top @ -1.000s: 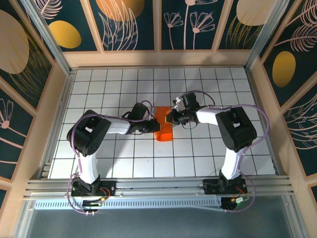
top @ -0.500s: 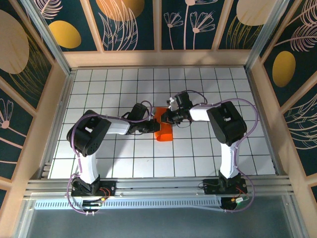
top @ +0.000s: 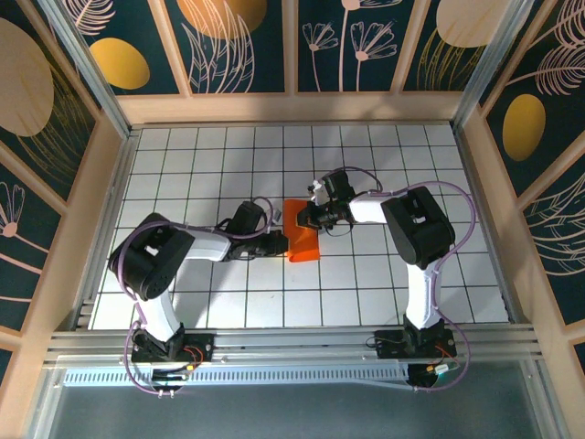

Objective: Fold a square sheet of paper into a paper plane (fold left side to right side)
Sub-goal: First fold the square sheet of paper in half at the center of the table.

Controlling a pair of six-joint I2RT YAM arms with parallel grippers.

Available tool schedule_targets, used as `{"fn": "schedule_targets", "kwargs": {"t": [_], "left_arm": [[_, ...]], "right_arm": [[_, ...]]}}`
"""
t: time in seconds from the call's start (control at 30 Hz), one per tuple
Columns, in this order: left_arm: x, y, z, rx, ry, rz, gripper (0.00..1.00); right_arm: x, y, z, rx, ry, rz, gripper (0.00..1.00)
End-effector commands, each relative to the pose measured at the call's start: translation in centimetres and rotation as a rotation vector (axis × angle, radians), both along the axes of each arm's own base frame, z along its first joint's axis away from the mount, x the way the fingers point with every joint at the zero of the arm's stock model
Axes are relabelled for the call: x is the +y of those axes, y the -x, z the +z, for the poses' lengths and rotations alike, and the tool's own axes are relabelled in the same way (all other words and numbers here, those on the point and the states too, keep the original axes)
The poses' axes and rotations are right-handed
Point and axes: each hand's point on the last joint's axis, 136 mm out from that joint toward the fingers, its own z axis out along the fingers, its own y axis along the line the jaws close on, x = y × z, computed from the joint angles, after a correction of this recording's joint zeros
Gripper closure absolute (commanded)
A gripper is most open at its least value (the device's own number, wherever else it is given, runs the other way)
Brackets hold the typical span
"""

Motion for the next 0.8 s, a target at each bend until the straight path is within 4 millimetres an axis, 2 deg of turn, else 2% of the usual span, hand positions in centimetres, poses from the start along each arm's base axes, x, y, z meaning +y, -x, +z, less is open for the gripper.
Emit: {"fn": "schedule_targets", "kwargs": {"t": [0.0,0.1,0.37,0.47,0.6,0.63,0.77], "left_arm": [[2.5,5.0,-3.3,0.165,-0.095,-0.016,1.0],[2.8,4.9,-2.8,0.155,-0.088,0.012,1.0],[1.4,0.4,3.4,0.013,0.008,0.08,1.0],[0.2,-0.8,4.8,-0.02,0.038,0.056,1.0],[-1.7,-1.6,4.9,-0.012,0.082,0.014,1.0],[-2.1,-1.5,4.0,0.006,0.074,0.0,1.0],[-3.3,-1.7,2.6,0.026,0.06,-0.025,1.0]], "right_arm": [[-2.9,0.8,-4.0,0.066,0.15,-0.048,1.0],[-2.8,0.9,-3.8,0.064,0.147,-0.043,1.0],[-2.8,1.0,-3.7,0.058,0.148,-0.036,1.0],[-2.8,1.1,-3.5,0.054,0.149,-0.036,1.0],[-2.9,1.2,-3.7,0.056,0.154,-0.036,1.0],[-2.9,1.2,-3.7,0.056,0.155,-0.037,1.0],[-2.9,1.1,-3.7,0.053,0.16,-0.039,1.0]]}}
